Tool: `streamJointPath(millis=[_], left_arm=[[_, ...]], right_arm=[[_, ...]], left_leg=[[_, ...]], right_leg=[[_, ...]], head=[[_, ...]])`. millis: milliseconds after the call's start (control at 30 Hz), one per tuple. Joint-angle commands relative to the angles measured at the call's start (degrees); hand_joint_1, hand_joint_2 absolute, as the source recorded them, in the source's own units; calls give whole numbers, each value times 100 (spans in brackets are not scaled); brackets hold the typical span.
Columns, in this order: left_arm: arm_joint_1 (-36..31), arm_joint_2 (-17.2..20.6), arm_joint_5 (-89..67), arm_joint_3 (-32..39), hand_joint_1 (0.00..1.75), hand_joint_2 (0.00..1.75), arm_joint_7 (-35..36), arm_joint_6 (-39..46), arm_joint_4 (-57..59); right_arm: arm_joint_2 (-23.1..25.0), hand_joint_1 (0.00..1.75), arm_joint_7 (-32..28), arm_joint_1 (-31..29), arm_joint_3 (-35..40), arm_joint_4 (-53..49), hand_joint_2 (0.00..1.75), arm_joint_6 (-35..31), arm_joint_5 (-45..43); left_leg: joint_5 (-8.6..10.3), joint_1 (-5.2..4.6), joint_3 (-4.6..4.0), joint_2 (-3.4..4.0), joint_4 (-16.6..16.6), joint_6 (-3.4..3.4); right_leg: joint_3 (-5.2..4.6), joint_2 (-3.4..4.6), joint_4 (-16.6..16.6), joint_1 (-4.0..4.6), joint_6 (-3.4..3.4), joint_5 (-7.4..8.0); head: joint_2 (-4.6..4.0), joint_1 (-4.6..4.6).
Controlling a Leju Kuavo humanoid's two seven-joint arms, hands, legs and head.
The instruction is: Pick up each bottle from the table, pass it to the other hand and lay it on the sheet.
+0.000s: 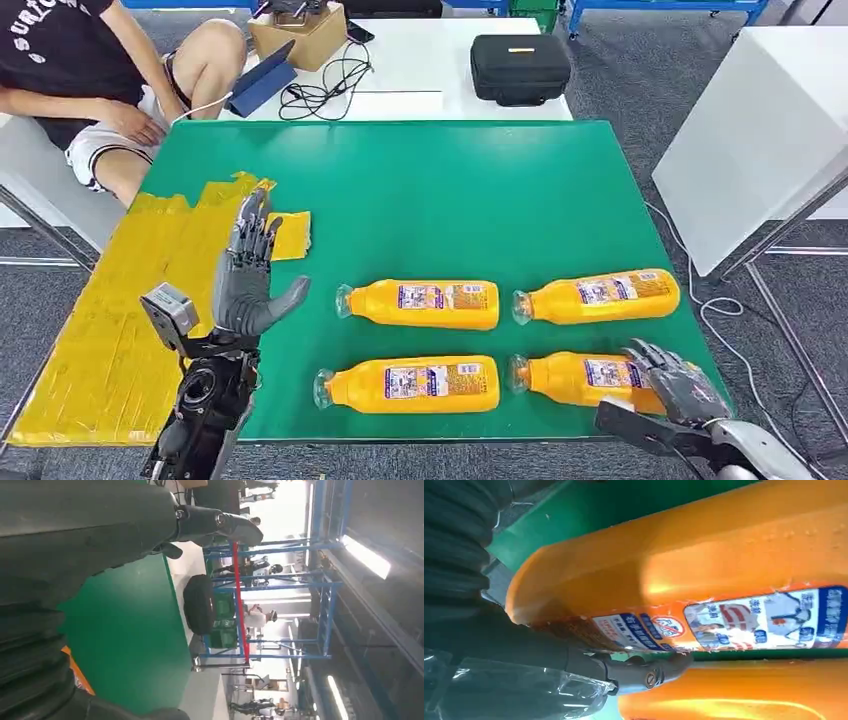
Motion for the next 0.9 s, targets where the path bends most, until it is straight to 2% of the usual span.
streamJointPath(millis=[33,67,233,400,433,467,500,533,600,767,900], left_arm=[[-255,-10,-36,7,0,175,38,-62,328],[-239,-5,-35,7,0,175,38,-63,307],[-137,-17,-26,-44,0,175,41,-82,188],[-137,-17,-26,-44,0,175,41,-82,188],[-145,-20,-28,-47,0,175,44,-81,187],[-150,-30,-26,-49,0,175,58,-81,187],[-142,-40,-26,-45,0,175,66,-77,176],[-125,-63,-30,-41,0,175,76,-74,176],[-134,-67,-37,-55,0,175,81,-74,209],[-171,-60,-53,-92,0,175,77,-86,258],[-217,-63,-77,-129,0,175,48,-104,324]], right_arm=[[87,0,180,697,206,81,175,264,-94],[109,0,176,664,231,133,175,272,-97],[266,0,219,322,404,744,175,271,-15],[266,0,219,322,404,744,175,271,-15],[261,5,219,331,404,759,175,273,-15],[289,24,218,246,438,932,175,287,-12],[278,134,213,144,521,1131,175,295,33],[276,154,212,27,587,1401,175,245,63],[281,171,162,-98,646,1704,175,158,60],[300,175,149,-168,727,1981,175,92,72],[376,175,160,-211,723,2225,175,-274,110]], left_leg=[[1,5,6,-28,-7,-4],[-1,7,5,-41,-10,-7],[-1,9,13,-11,-9,-4],[1,8,12,-15,-11,-4],[1,9,14,-22,-14,-6],[0,12,16,-20,-12,-6],[1,10,15,-23,-15,-6],[-1,12,19,-13,-14,-5],[0,12,20,-11,-22,-7],[-12,19,61,5,-9,-3],[-12,43,82,-9,-15,-5]], right_leg=[[19,-34,-13,5,4,-5],[26,-53,-20,6,9,-10],[25,-20,-19,9,3,-1],[24,-23,-19,8,3,-1],[29,-33,-23,8,4,-2],[31,-28,-24,12,3,-2],[31,-34,-26,10,5,-2],[33,-23,-27,12,5,0],[37,-27,-37,12,10,3],[74,-10,-35,21,-1,-4],[111,-24,-68,34,-4,1]], head=[[0,0],[0,0],[0,0],[0,0],[0,0],[0,2],[0,-2],[0,0],[0,-2],[0,-2],[0,2]])
